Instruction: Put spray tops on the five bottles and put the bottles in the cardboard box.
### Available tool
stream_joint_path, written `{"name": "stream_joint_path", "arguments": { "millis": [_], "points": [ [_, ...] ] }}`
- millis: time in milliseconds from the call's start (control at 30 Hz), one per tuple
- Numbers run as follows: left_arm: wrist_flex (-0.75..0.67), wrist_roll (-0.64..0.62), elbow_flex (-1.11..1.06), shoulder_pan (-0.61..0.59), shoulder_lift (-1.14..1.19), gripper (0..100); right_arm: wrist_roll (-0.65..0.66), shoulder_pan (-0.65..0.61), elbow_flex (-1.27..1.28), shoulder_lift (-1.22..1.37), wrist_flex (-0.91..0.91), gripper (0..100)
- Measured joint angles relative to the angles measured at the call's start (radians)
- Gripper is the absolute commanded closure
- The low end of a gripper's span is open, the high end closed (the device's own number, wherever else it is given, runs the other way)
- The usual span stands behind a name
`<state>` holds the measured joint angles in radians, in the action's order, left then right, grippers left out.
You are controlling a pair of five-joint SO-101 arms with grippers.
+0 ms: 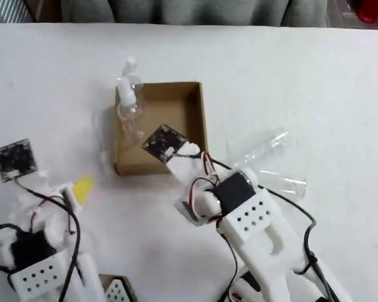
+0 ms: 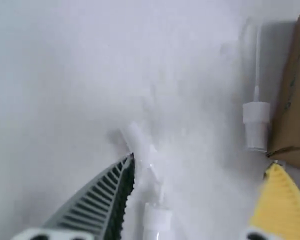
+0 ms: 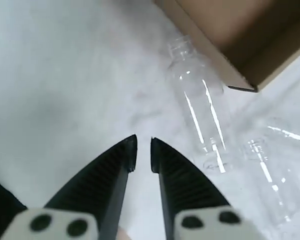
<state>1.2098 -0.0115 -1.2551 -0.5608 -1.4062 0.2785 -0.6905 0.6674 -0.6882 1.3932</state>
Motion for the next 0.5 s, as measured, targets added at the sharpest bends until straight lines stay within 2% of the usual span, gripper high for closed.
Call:
{"name": "stream_joint_path", "arguments": {
  "millis": [100, 300, 500],
  "points": [
    [0.032, 0.044, 0.092, -0.054, 0.02, 63, 0.002, 0.002, 0.0, 0.0, -0.041, 97.8],
    [0.066, 0.068, 0.325, -0.161, 0.295, 63, 0.005, -0.015, 0.0, 0.0, -0.138, 97.8],
    [0.066, 0.069, 0.591, -0.319, 0.628, 63, 0.005, -0.155, 0.0, 0.0, -0.21, 97.8]
  ]
}}
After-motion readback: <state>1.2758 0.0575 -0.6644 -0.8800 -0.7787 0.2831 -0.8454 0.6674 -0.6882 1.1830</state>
